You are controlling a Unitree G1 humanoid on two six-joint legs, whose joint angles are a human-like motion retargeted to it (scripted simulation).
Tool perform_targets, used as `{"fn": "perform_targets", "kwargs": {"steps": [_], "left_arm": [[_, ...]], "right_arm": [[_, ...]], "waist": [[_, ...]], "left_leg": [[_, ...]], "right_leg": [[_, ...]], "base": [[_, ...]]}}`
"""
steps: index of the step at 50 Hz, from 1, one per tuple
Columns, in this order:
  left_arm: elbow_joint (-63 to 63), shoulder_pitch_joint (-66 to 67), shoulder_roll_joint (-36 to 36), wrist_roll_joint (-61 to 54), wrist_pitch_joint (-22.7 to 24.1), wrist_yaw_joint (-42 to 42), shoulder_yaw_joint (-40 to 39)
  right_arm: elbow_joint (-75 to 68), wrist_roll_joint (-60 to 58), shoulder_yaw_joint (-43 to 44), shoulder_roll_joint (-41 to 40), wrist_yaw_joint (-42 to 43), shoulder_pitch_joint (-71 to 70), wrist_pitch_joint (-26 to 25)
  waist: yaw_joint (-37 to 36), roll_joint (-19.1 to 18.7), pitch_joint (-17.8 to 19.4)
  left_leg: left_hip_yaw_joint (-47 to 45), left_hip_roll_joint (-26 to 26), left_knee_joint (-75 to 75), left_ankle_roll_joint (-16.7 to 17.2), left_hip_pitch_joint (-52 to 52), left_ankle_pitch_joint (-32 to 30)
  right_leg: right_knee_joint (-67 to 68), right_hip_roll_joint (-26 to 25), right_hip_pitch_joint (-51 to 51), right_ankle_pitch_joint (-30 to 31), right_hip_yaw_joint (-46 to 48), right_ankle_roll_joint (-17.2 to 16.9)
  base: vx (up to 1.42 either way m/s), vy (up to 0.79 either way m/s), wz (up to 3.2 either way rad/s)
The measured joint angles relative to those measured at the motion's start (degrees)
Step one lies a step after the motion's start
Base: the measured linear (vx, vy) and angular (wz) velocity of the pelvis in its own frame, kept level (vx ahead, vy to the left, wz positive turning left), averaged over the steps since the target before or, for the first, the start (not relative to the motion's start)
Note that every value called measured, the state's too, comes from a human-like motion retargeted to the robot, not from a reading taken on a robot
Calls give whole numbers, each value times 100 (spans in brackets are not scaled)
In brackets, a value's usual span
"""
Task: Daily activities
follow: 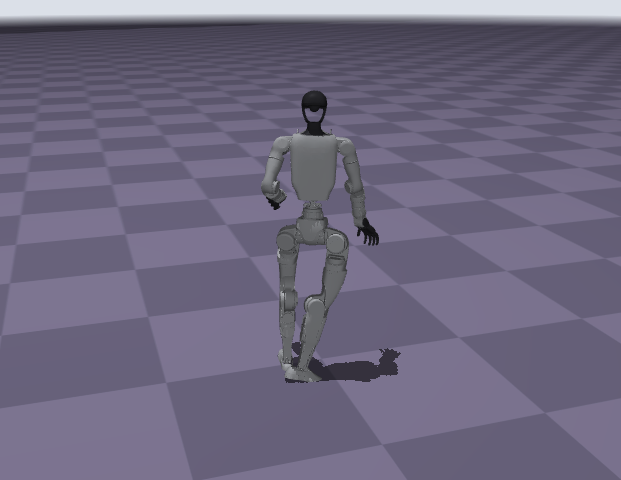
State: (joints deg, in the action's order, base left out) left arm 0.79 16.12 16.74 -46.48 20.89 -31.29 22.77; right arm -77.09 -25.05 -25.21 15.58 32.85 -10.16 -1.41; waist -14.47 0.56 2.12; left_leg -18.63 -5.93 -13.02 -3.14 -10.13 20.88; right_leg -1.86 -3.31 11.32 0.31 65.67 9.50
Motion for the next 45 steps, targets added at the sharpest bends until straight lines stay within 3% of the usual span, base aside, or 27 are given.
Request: {"fn": "perform_targets", "kwargs": {"steps": [7,15,23,37,45], "left_arm": [[4,-164,235,257,-83,225,123],[-73,-496,416,542,-146,588,173],[48,-769,474,906,-47,810,88],[305,-871,960,1765,40,880,-507],[249,-752,1433,2345,32,1107,-900]], "right_arm": [[103,252,311,15,118,66,-46],[422,614,406,-185,78,-7,84],[517,896,466,-351,18,-158,145],[326,459,668,-422,-169,-95,-74],[479,101,776,-447,-410,15,-108]], "waist": [[424,-286,5],[1104,-648,-159],[1344,-704,-181],[725,-350,51],[568,-184,243]], "left_leg": [[-891,-708,-2179,-200,289,1025],[-1635,-1344,-2912,68,1181,834],[-2157,-1074,-1797,320,1711,736],[-2081,-346,-106,26,1971,1121],[-1695,-197,327,-109,2009,1188]], "right_leg": [[-203,-297,23,180,709,4],[-254,-731,-83,183,1705,89],[-233,-825,-217,270,2344,173],[-156,-582,-325,635,2376,473],[-117,-417,-260,1310,2365,550]], "base": [[-9,-5,128],[-14,-6,133],[-17,6,90],[-17,16,39],[-14,14,45]]}}
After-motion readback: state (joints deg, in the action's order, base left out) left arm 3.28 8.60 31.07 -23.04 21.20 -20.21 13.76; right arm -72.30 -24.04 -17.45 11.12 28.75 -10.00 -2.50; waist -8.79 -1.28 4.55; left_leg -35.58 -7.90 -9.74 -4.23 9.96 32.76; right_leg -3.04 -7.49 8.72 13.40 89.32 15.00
